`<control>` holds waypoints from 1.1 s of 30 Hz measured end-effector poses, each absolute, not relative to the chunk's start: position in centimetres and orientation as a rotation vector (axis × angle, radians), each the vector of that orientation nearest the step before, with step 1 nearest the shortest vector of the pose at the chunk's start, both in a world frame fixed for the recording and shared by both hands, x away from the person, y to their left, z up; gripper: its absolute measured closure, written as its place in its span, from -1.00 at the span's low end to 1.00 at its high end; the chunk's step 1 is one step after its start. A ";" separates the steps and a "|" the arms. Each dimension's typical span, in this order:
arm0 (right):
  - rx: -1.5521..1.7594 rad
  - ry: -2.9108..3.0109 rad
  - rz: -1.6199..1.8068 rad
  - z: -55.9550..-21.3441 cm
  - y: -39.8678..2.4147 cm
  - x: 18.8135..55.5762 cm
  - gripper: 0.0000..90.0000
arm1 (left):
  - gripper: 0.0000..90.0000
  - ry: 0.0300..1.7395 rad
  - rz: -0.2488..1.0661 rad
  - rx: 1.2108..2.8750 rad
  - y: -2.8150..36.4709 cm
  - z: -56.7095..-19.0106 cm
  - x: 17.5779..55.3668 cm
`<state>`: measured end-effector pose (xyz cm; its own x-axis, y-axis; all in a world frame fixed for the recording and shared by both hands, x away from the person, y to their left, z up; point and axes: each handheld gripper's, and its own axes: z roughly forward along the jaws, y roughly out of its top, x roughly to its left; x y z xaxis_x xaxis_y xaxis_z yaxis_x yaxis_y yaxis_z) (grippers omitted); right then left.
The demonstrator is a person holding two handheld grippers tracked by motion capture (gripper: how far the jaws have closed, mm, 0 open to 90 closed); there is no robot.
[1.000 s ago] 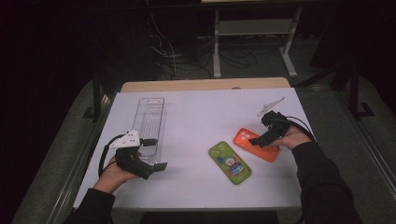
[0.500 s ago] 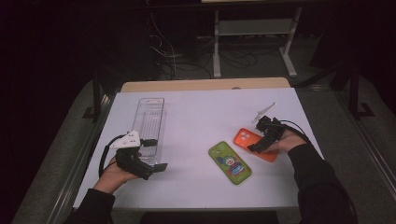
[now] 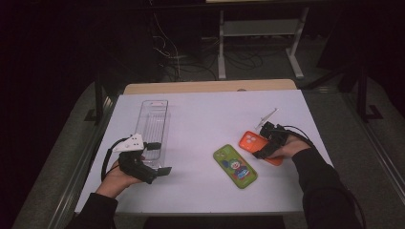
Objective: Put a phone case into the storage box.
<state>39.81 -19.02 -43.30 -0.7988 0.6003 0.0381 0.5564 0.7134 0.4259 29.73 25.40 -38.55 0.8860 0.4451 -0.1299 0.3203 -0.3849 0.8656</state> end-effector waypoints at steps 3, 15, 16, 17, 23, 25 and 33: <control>0.947 2.823 0.621 -43.6 -18.8 39.9 -0.88 | -1.00 0.560 0.149 2.001 25.4 -38.5 29.7; 0.922 2.828 0.605 -43.7 -18.8 39.8 -0.79 | -1.00 0.564 0.147 2.002 25.4 -38.6 29.7; 0.922 2.832 0.606 -43.7 -18.8 39.8 -0.79 | -1.00 0.563 0.148 2.003 25.4 -38.6 29.7; 0.924 2.832 0.604 -43.7 -18.8 39.8 -0.78 | -1.00 0.563 0.148 2.003 25.4 -38.6 29.7; 0.922 2.826 0.593 -43.6 -18.8 39.8 -0.69 | -1.00 0.563 0.149 2.010 25.4 -38.6 29.8; 0.929 2.821 0.594 -43.6 -18.8 39.7 -0.68 | -1.00 0.556 0.153 2.015 25.4 -38.6 29.8; 0.926 2.807 0.620 -43.3 -18.9 39.8 -0.67 | -1.00 0.549 0.155 2.025 25.1 -37.9 30.7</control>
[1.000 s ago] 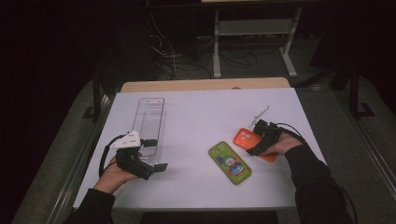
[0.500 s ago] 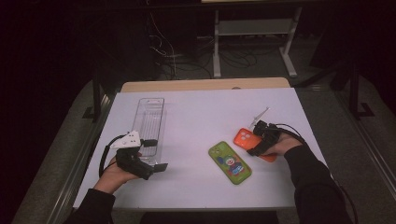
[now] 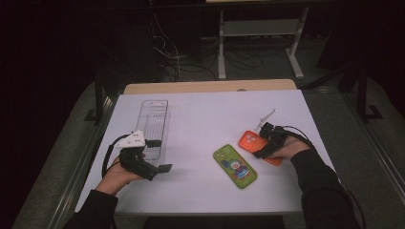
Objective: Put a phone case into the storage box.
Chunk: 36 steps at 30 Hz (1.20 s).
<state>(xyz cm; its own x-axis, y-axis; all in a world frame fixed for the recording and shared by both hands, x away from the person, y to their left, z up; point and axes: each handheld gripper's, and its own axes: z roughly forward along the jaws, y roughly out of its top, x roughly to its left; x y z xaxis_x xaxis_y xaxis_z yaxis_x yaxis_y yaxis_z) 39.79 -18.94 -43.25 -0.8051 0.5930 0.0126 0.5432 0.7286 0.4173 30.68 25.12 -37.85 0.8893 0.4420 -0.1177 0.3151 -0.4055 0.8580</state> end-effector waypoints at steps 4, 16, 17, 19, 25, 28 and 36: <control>0.936 2.803 0.634 -42.5 -19.0 39.9 -0.67 | -1.00 0.533 0.147 2.033 24.7 -37.3 31.2; 0.855 2.803 0.662 -39.0 -18.3 39.7 -0.67 | -1.00 0.455 0.111 2.096 22.4 -35.6 33.7; 0.855 2.803 0.662 -39.0 -18.3 39.7 -0.67 | -1.00 0.447 0.111 2.099 22.1 -35.4 33.9; 0.834 2.813 0.665 -38.9 -18.1 39.7 -0.67 | -1.00 0.425 0.115 2.114 21.7 -35.0 34.3; 0.773 2.846 0.689 -38.4 -17.6 39.4 -0.67 | -1.00 0.368 0.104 2.153 20.2 -34.1 35.2; 0.736 2.865 0.691 -38.0 -17.2 39.2 -0.67 | -1.00 0.335 0.101 2.167 19.5 -33.8 35.7; 0.640 2.912 0.697 -37.4 -15.7 39.0 -0.67 | -1.00 0.287 0.071 2.210 17.6 -33.8 36.4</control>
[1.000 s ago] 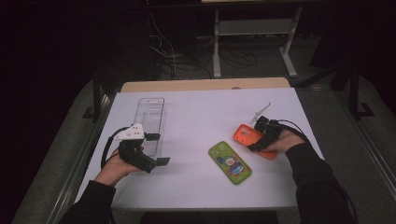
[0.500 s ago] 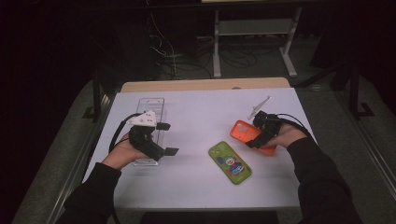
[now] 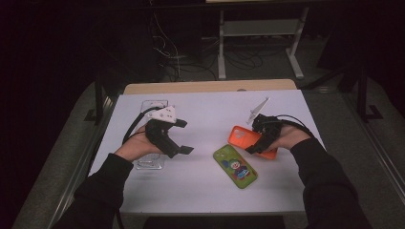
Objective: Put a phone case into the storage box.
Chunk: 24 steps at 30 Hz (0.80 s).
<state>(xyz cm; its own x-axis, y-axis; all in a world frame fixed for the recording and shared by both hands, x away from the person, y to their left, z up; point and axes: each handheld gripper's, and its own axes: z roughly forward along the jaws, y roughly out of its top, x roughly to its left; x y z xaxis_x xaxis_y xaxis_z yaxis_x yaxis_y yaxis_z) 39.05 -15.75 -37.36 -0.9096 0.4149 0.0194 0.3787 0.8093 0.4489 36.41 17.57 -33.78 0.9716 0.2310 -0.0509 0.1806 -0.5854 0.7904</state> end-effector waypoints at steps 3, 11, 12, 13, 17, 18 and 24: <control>0.584 2.933 0.701 -37.3 -15.0 39.0 -0.67 | -1.00 0.257 0.060 2.228 16.7 -33.8 36.5; 0.471 2.985 0.677 -37.3 -12.7 38.7 -0.67 | -1.00 0.188 0.049 2.276 15.1 -34.1 36.9; 0.433 2.997 0.684 -37.3 -12.1 38.5 -0.67 | -1.00 0.178 0.047 2.279 15.0 -34.1 37.0; 0.433 2.997 0.684 -37.3 -12.1 38.5 -0.67 | -1.00 0.177 0.039 2.284 14.8 -34.2 37.0; 0.364 3.006 0.714 -37.0 -11.0 38.2 -0.67 | -1.00 0.138 0.014 2.306 14.2 -34.6 37.3; 0.350 3.007 0.718 -36.9 -10.8 38.2 -0.67 | -1.00 0.141 0.005 2.304 14.1 -34.8 37.4; 0.273 3.028 0.746 -36.4 -9.3 37.8 -0.67 | -1.00 0.106 -0.020 2.320 13.2 -35.3 37.6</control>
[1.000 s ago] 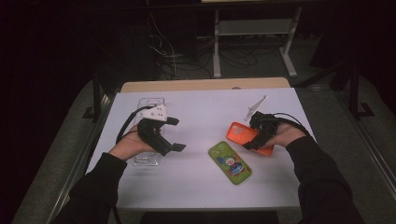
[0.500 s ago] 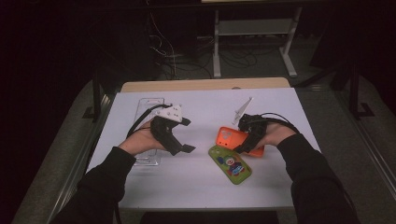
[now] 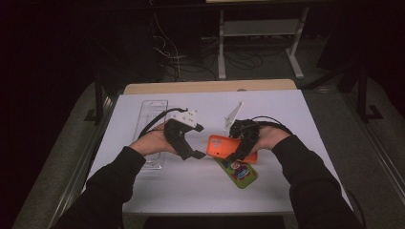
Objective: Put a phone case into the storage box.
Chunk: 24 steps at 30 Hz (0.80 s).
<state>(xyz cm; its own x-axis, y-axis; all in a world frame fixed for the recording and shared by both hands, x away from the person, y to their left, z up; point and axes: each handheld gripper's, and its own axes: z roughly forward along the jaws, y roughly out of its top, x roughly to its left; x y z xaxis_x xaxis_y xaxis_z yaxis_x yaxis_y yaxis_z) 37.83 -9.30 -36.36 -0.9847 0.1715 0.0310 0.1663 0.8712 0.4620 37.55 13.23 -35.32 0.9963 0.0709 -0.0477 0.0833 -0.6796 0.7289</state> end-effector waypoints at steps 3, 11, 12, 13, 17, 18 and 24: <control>0.235 3.041 0.750 -36.1 -8.6 37.6 -0.67 | -1.00 0.072 -0.020 2.338 12.8 -35.4 37.6; 0.155 3.033 0.769 -35.3 -7.3 37.4 -0.67 | -1.00 0.066 -0.058 2.351 12.2 -36.1 37.5; 0.146 3.031 0.775 -35.3 -7.3 37.4 -0.67 | -1.00 0.063 -0.063 2.351 12.1 -36.2 37.6; 0.147 3.031 0.779 -35.2 -7.2 37.4 -0.67 | -1.00 0.068 -0.061 2.352 12.0 -36.3 37.5; 0.132 3.027 0.789 -35.0 -6.9 37.3 -0.67 | -1.00 0.052 -0.058 2.361 11.6 -36.5 37.4; 0.123 3.027 0.784 -34.8 -6.9 37.4 -0.67 | -1.00 0.061 -0.062 2.362 11.5 -36.6 37.3; 0.091 3.022 0.791 -34.4 -6.5 37.2 -0.67 | -0.90 0.031 -0.041 2.392 11.1 -36.9 37.4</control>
<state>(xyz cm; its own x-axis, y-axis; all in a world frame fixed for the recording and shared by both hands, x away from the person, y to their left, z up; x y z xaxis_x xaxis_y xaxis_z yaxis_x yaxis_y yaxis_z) 37.19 -6.53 -34.43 -0.9982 0.0606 -0.0012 0.0522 0.8702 0.4899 37.38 11.06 -36.87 0.9992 0.0106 -0.0381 0.0337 -0.7322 0.6803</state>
